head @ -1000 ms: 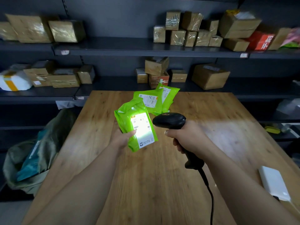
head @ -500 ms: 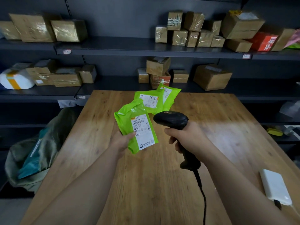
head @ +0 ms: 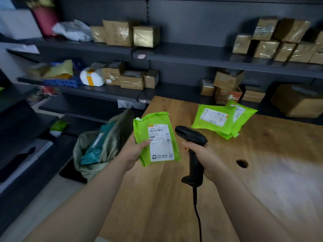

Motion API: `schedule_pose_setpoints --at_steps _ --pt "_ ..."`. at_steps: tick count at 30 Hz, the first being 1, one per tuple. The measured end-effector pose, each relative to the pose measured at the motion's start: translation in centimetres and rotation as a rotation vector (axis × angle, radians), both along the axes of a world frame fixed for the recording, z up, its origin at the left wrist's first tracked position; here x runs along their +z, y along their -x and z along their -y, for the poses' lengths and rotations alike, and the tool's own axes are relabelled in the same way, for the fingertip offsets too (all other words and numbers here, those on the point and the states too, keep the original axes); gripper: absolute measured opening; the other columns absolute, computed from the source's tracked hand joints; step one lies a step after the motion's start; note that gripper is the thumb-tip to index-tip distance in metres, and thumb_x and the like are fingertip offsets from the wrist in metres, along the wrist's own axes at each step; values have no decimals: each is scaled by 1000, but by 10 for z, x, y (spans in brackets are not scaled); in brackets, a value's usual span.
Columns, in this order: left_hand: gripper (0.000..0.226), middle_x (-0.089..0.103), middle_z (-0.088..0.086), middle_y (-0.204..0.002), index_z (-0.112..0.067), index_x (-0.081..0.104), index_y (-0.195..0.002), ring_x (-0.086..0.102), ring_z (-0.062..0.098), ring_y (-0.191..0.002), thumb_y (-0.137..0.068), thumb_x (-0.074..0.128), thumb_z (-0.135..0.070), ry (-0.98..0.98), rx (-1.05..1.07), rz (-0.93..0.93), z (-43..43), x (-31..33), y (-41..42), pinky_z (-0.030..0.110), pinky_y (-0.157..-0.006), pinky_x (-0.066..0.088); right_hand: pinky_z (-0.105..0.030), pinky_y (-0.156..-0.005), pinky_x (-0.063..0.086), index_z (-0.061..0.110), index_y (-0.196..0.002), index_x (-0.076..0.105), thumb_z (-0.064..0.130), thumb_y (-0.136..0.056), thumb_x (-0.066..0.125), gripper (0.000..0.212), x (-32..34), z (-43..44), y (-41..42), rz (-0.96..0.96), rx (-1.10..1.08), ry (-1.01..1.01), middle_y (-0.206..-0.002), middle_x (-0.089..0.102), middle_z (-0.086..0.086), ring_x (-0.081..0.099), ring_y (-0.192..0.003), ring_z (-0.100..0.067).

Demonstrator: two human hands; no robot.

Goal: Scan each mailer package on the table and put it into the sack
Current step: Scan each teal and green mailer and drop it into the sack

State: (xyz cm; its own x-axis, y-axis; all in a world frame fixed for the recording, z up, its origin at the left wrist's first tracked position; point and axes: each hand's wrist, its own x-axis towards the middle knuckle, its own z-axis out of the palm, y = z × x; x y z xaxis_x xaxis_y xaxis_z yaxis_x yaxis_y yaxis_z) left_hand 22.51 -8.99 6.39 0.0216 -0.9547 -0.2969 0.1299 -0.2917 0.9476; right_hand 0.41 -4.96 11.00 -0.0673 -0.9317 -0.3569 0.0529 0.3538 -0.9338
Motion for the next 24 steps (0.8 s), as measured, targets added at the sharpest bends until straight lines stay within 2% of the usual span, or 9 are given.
schedule_pose_setpoints --at_steps 1,4,9,10,12,14,19,21,24 --pt "24 70 2 -107 -16 60 -117 67 16 -90 -93 59 -10 -17 21 7 0 0 -18 31 -68 55 -29 -63 42 13 -85 68 22 -82 75 12 -4 5 -18 13 14 -23 -69 60 -1 55 -64 -18" --pt "24 68 10 -115 -12 60 -118 66 26 -100 -94 58 -10 -43 67 3 5 -1 -77 43 -88 53 -35 -71 45 13 -84 71 25 -78 78 15 -14 21 -79 68 83 -63 -76 62 -6 57 -75 -24" --pt "23 70 9 -112 -11 61 -118 67 25 -95 -95 57 -15 -72 91 42 16 -3 -193 45 -89 53 -52 -82 55 10 -95 72 29 -78 78 26 -27 46 -197 124 175 -104 -90 66 -8 62 -84 -28" --pt "24 70 9 -113 -11 61 -118 67 26 -97 -95 58 -17 -80 95 61 19 -4 -218 47 -91 52 -53 -80 57 10 -98 72 28 -78 78 28 -29 50 -222 152 182 -111 -92 68 -7 65 -86 -28" --pt "27 70 10 -114 -11 61 -120 66 28 -104 -94 59 -19 -97 101 91 24 -6 -266 49 -95 51 -45 -70 59 13 -104 70 22 -84 74 23 -33 59 -272 214 196 -134 -93 72 -4 69 -89 -27" --pt "28 70 8 -114 -12 61 -122 66 27 -106 -95 58 -20 -112 96 106 29 -6 -310 47 -95 51 -42 -71 58 14 -103 70 21 -86 72 18 -35 67 -318 243 203 -170 -91 73 -3 71 -87 -25" --pt "19 70 3 -110 -17 60 -114 67 16 -94 -97 55 -22 -131 46 146 52 -11 -388 30 -74 53 -36 -66 57 10 -100 69 17 -86 72 16 -45 94 -403 252 166 -211 -87 74 -6 69 -76 -22" --pt "15 70 2 -109 -19 62 -108 67 15 -94 -96 57 -25 -147 26 184 68 -18 -408 31 -76 53 -33 -63 55 10 -102 69 15 -86 72 17 -54 108 -425 258 152 -227 -81 74 -3 69 -74 -19" --pt "22 70 2 -110 -18 63 -112 67 18 -99 -94 59 -29 -179 -7 239 97 -34 -428 37 -87 53 -36 -70 57 9 -101 68 15 -86 73 17 -71 133 -448 260 122 -255 -83 72 -4 68 -79 -21"
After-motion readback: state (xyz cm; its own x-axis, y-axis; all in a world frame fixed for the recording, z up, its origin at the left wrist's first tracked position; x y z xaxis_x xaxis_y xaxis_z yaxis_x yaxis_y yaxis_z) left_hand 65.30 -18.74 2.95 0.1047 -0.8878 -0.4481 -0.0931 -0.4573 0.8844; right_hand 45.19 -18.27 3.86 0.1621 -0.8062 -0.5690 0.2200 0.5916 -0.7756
